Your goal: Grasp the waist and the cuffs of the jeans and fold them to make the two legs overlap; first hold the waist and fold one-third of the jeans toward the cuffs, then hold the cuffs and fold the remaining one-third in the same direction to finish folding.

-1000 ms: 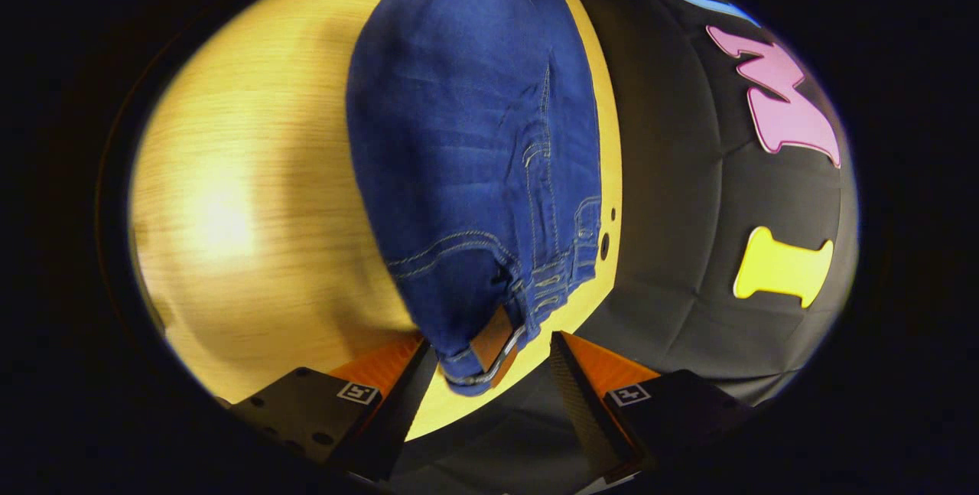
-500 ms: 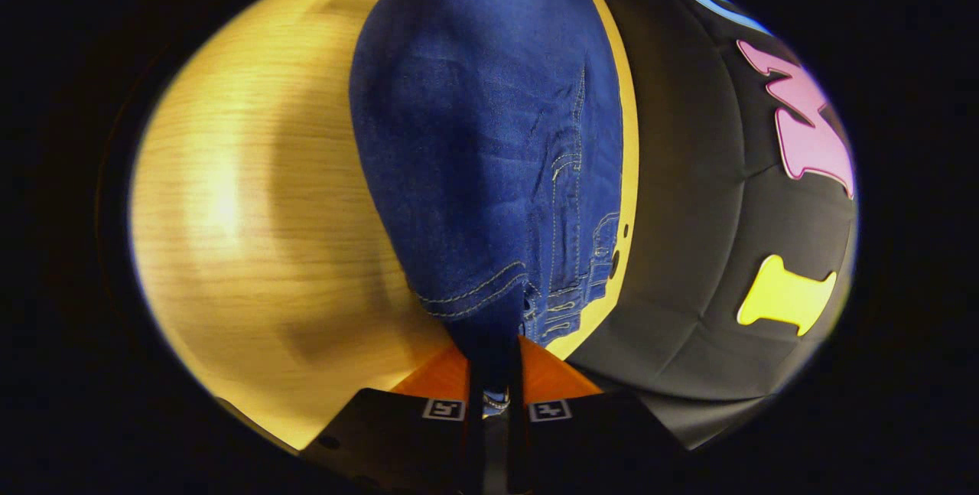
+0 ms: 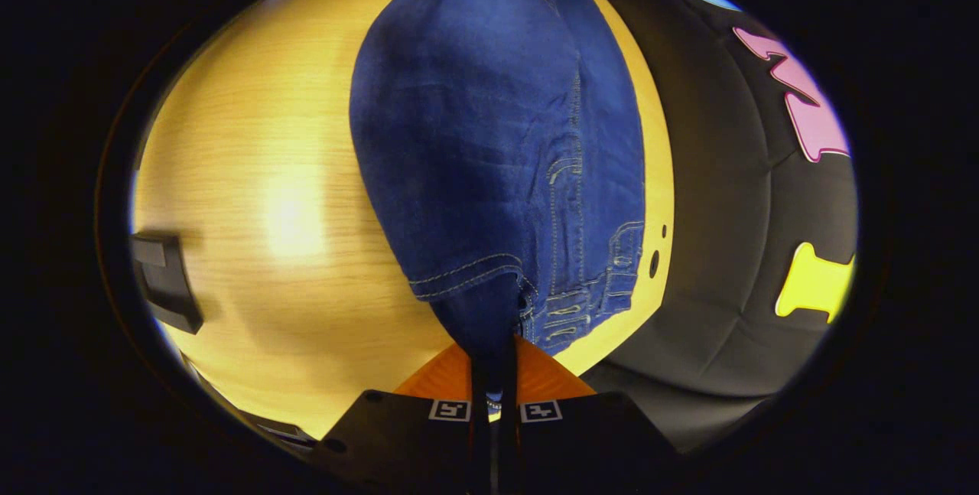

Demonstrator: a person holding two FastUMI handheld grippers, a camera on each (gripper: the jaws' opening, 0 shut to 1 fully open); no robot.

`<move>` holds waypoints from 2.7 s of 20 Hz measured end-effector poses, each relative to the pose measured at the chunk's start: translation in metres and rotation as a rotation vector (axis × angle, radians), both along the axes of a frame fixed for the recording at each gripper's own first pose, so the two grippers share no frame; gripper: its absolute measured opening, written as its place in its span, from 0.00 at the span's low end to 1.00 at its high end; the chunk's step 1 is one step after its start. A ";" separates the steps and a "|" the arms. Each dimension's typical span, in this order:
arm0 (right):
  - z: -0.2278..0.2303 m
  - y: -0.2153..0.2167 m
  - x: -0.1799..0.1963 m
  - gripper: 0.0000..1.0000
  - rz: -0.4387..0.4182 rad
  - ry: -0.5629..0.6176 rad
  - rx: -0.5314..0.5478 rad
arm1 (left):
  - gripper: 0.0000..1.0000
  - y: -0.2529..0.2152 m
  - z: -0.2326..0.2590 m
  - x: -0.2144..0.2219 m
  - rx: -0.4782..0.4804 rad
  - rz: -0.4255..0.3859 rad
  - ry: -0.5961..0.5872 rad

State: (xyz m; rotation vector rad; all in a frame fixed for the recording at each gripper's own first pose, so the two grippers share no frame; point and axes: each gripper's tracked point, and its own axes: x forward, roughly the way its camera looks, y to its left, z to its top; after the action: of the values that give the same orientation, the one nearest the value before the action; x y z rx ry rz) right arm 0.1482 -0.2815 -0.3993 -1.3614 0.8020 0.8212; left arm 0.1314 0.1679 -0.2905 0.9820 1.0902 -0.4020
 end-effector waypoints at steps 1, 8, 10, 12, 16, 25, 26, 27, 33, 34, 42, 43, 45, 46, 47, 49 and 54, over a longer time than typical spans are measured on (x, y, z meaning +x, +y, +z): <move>0.012 0.002 0.005 0.08 -0.003 -0.016 0.010 | 0.08 -0.005 0.006 0.007 -0.059 0.030 0.005; 0.118 0.027 0.115 0.08 -0.025 -0.137 0.139 | 0.06 -0.004 0.081 0.076 -0.329 0.299 -0.077; 0.134 0.032 0.157 0.08 -0.120 -0.155 0.201 | 0.06 -0.005 0.109 0.111 -0.411 0.425 -0.144; 0.135 0.031 0.198 0.08 -0.273 -0.155 0.281 | 0.06 -0.008 0.125 0.135 -0.477 0.542 -0.177; 0.110 0.023 0.261 0.08 -0.607 -0.128 0.413 | 0.06 -0.021 0.163 0.166 -0.618 0.741 -0.198; 0.095 0.032 0.311 0.10 -1.226 0.009 0.667 | 0.10 -0.032 0.211 0.182 -0.679 0.965 -0.246; 0.104 0.035 0.309 0.12 -1.253 0.015 0.698 | 0.12 -0.036 0.216 0.185 -0.708 0.956 -0.267; 0.113 0.038 0.309 0.27 -1.276 0.012 0.746 | 0.22 -0.047 0.223 0.186 -0.752 0.942 -0.278; 0.162 0.034 0.275 1.00 -1.353 -0.165 0.953 | 0.97 -0.089 0.313 0.172 -0.936 0.729 -0.612; 0.176 0.034 0.270 1.00 -1.371 -0.222 1.011 | 0.97 -0.100 0.336 0.164 -0.954 0.696 -0.686; 0.137 -0.006 0.247 0.99 -1.682 -0.370 1.069 | 0.96 -0.180 0.385 0.064 -0.963 0.611 -0.847; 0.133 -0.009 0.248 0.99 -1.721 -0.382 1.079 | 0.96 -0.187 0.389 0.057 -0.952 0.606 -0.857; 0.128 -0.014 0.252 0.98 -1.776 -0.397 1.104 | 0.96 -0.205 0.394 0.050 -0.977 0.586 -0.848; 0.123 -0.016 0.256 0.99 -1.789 -0.407 1.110 | 0.97 -0.214 0.393 0.048 -0.985 0.573 -0.830; 0.120 -0.018 0.254 0.98 -1.802 -0.408 1.104 | 0.97 -0.219 0.392 0.048 -0.980 0.557 -0.815; 0.111 -0.014 0.251 0.98 -1.835 -0.376 1.090 | 0.92 -0.226 0.389 0.049 -0.953 0.540 -0.797; 0.115 -0.008 0.252 0.97 -1.793 -0.366 1.113 | 0.96 -0.248 0.385 0.058 -0.967 0.520 -0.770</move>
State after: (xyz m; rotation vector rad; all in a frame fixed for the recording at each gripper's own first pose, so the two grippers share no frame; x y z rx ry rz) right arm 0.4001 -0.2892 -0.2840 0.4270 0.7198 -0.4570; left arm 0.1889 -0.0803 0.0945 -0.0597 0.3097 -0.0618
